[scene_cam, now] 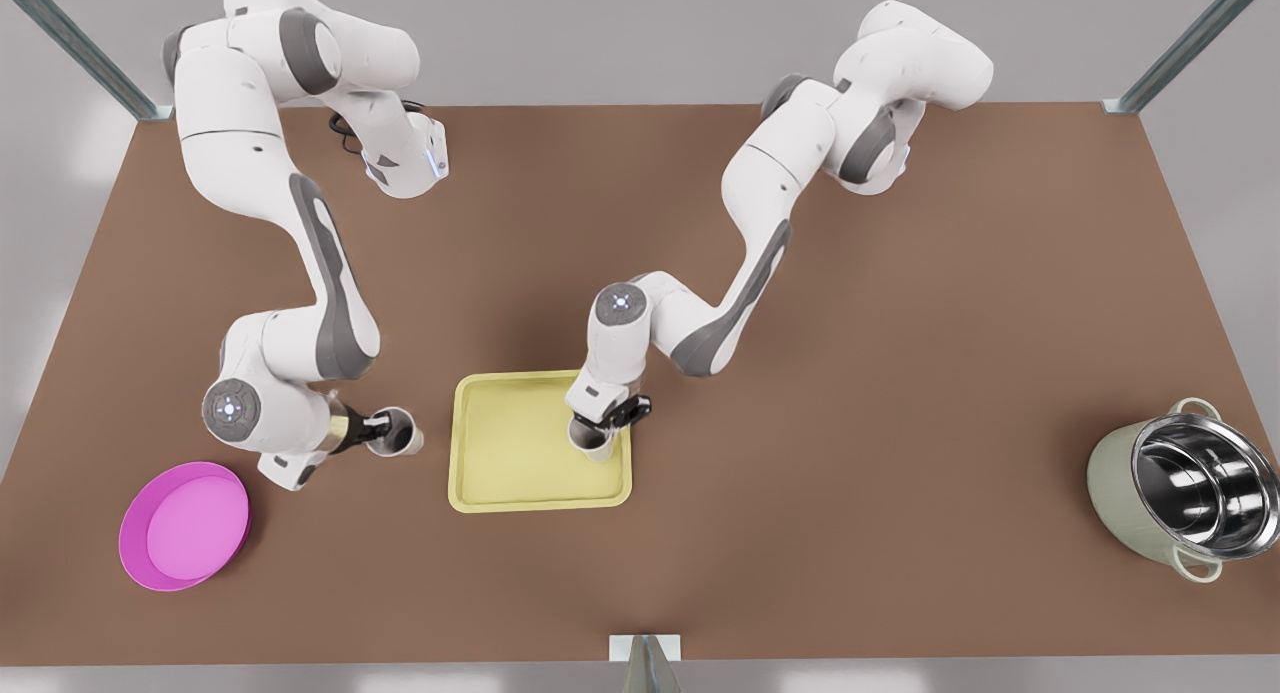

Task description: Use the left arm to pick up the white IKEA cup from the tray and place it on the middle-left position; use the right arm to pick up the white IKEA cup from the tray and place it on the middle-right position

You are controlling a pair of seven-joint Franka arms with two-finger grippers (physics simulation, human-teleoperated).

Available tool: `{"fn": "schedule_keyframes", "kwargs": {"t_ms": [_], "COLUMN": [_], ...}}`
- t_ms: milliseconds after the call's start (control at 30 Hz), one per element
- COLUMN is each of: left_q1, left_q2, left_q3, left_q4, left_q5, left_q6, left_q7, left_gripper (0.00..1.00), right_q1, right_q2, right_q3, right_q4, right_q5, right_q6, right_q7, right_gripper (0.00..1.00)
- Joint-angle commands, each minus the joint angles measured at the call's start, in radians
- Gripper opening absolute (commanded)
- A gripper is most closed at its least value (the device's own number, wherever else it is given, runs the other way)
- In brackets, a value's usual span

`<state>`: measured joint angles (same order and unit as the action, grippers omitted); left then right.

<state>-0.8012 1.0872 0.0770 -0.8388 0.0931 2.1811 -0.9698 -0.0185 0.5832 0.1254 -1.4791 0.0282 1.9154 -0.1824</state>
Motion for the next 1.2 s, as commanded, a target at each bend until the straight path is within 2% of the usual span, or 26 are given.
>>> {"fn": "schedule_keyframes", "kwargs": {"t_ms": [0,33,100,133,167,200,267,333,400,433,600,633,700,733,900,1000,1067,1100,1133,1167], "left_q1": [-0.004,0.004,0.02,0.03,0.059,0.111,0.177,0.237,0.274,0.281,0.347,0.353,0.35,0.352,0.35,0.35,0.35,0.352,0.35,0.35], "left_q2": [-0.015,-0.049,-0.153,-0.222,-0.412,-0.538,-0.602,-0.644,-0.688,-0.691,-0.707,-0.702,-0.693,-0.69,-0.653,-0.638,-0.624,-0.61,-0.601,-0.598], "left_q3": [0.0,-0.002,-0.003,-0.003,0.0,-0.003,-0.003,-0.003,0.003,0.004,0.006,0.007,0.01,0.012,0.032,0.044,0.047,0.047,0.047,0.047], "left_q4": [0.0,-0.008,-0.13,-0.239,-0.577,-0.803,-0.974,-1.072,-1.129,-1.132,-1.172,-1.177,-1.177,-1.177,-1.169,-1.163,-1.154,-1.149,-1.149,-1.149], "left_q5": [-0.006,-0.012,-0.013,-0.03,-0.039,-0.043,-0.084,-0.265,-0.484,-0.512,-0.513,-0.512,-0.5,-0.458,-0.435,-0.417,-0.415,-0.417,-0.417,-0.417], "left_q6": [-0.098,-0.101,-0.09,-0.06,0.154,0.294,0.434,0.506,0.506,0.506,0.5,0.5,0.505,0.505,0.519,0.52,0.52,0.52,0.534,0.536], "left_q7": [-0.029,-0.017,-0.003,0.048,0.104,0.19,0.345,0.626,0.893,0.919,1.074,1.102,1.116,1.113,1.109,1.109,1.108,1.106,1.105,1.102], "left_gripper": [0.2,0.2,0.2,0.21,0.21,0.21,0.21,0.21,0.21,0.21,0.21,0.22,0.22,0.22,0.22,0.22,0.22,0.22,0.22,0.22], "right_q1": [-0.044,-0.07,-0.1,-0.104,-0.106,-0.106,-0.106,-0.106,-0.106,-0.106,-0.106,-0.107,-0.109,-0.112,-0.112,-0.103,-0.101,-0.101,-0.103,-0.104], "right_q2": [0.038,0.073,0.119,0.144,0.159,0.161,0.185,0.219,0.24,0.25,0.264,0.264,0.262,0.262,0.221,0.049,-0.046,-0.092,-0.143,-0.164], "right_q3": [-0.001,-0.001,-0.006,-0.007,-0.009,-0.009,-0.009,-0.007,-0.007,-0.009,-0.009,-0.009,-0.01,-0.01,-0.007,0.011,0.033,0.063,0.112,0.118], "right_q4": [0.036,0.08,0.132,0.16,0.16,0.161,0.198,0.22,0.22,0.22,0.22,0.22,0.22,0.22,0.221,0.223,0.224,0.224,0.224,0.223], "right_q5": [-0.048,-0.048,-0.051,-0.053,-0.054,-0.053,-0.053,-0.051,-0.053,-0.053,-0.053,-0.053,-0.051,-0.05,-0.05,-0.05,-0.05,-0.054,-0.057,-0.07], "right_q6": [-0.035,-0.035,-0.029,-0.01,0.033,0.043,0.045,0.093,0.123,0.145,0.151,0.151,0.151,0.149,0.122,-0.096,-0.249,-0.37,-0.44,-0.438], "right_q7": [-0.377,-0.427,-0.494,-0.514,-0.528,-0.528,-0.525,-0.531,-0.534,-0.534,-0.531,-0.531,-0.525,-0.525,-0.523,-0.497,-0.411,-0.215,0.058,0.1], "right_gripper": [0.12,0.12,0.12,0.12,0.12,0.12,0.12,0.12,0.12,0.12,0.13,0.16,0.42,0.47,0.51,0.58,0.67,0.81,1.0,1.0]}}
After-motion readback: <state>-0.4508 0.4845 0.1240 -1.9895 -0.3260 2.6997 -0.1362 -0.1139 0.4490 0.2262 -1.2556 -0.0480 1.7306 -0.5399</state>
